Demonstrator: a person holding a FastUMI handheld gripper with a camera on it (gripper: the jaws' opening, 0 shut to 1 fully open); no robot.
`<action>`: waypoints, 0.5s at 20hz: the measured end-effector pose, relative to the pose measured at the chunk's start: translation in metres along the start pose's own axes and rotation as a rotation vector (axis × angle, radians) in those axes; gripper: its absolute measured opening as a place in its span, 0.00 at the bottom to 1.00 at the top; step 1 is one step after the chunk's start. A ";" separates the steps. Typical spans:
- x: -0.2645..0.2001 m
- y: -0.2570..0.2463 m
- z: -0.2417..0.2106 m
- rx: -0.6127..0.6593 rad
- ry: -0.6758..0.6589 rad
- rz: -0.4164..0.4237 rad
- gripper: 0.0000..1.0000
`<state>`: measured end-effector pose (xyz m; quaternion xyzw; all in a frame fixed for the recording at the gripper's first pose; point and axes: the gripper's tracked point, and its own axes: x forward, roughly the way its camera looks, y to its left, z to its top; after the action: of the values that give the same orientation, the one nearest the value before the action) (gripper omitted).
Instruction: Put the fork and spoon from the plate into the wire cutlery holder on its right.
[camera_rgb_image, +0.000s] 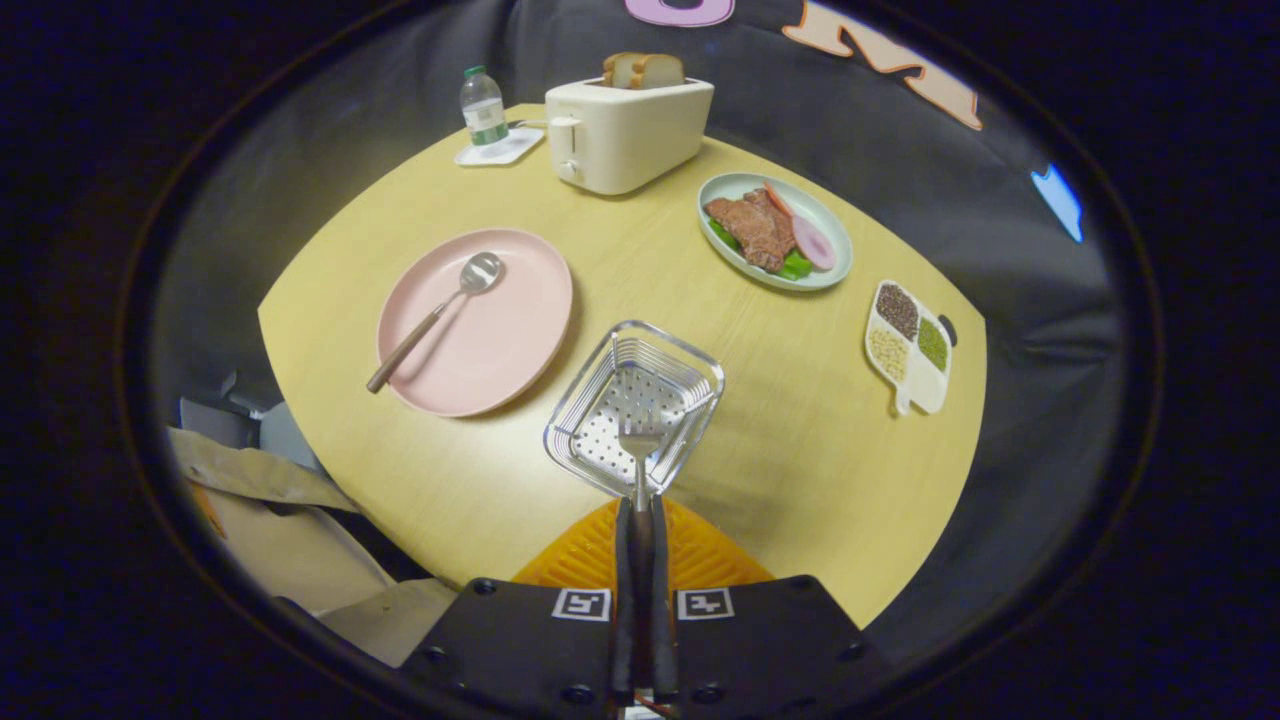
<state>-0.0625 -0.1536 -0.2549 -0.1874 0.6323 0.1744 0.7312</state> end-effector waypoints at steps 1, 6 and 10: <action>0.002 0.000 0.003 -0.013 0.003 0.000 0.10; 0.007 0.003 0.016 -0.003 -0.005 -0.004 0.13; 0.007 0.000 0.023 0.031 -0.031 -0.021 0.15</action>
<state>-0.0417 -0.1416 -0.2586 -0.1801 0.6216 0.1598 0.7454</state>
